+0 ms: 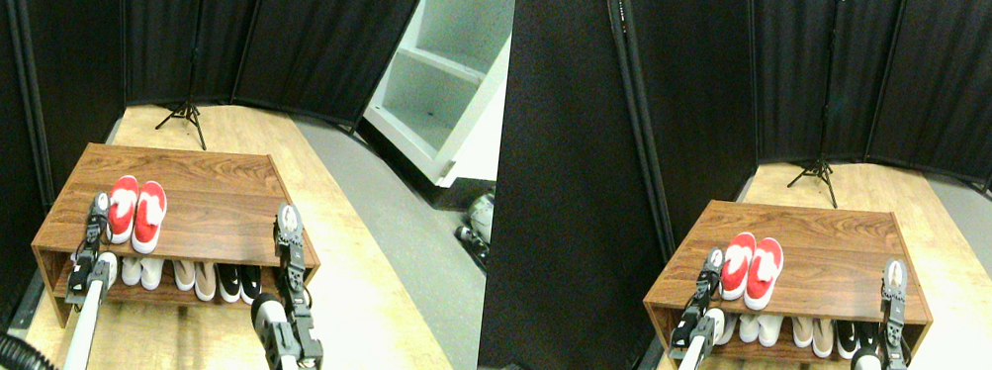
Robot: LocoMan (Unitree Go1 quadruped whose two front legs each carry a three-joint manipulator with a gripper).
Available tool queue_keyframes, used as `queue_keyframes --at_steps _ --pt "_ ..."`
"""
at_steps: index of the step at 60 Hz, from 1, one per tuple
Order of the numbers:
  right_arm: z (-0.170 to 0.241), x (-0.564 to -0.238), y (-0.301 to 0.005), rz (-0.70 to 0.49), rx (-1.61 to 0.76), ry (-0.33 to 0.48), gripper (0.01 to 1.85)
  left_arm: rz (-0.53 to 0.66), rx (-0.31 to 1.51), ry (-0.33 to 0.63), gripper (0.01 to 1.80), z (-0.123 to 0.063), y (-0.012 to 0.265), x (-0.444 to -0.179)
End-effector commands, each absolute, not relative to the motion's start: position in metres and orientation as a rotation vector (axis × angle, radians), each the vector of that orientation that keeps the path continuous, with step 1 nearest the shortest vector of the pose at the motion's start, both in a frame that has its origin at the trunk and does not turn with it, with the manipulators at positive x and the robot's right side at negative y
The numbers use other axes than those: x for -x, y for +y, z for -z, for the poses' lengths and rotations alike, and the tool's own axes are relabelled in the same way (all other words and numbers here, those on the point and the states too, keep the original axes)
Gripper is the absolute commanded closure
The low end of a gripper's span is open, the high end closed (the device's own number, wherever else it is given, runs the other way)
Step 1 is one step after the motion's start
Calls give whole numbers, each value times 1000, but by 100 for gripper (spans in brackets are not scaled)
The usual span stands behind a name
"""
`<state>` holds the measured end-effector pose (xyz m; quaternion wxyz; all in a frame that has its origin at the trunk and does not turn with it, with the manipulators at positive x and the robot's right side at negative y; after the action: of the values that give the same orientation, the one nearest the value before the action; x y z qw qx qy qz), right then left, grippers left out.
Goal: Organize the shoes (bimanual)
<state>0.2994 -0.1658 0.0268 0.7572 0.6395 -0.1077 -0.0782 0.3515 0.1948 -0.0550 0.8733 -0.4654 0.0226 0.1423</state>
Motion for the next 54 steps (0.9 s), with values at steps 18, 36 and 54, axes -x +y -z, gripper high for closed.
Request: queue_keyframes --at_steps 18,36,54 --pt "-36 -298 -164 132 -1422 -295 185 -260 1008 80 180 57 181 -353" --pt "-36 -298 -163 126 -1414 -286 185 -303 923 -33 180 38 213 -345" --pt "-36 -299 -163 133 -1407 -284 185 -186 919 -102 180 20 242 -320"
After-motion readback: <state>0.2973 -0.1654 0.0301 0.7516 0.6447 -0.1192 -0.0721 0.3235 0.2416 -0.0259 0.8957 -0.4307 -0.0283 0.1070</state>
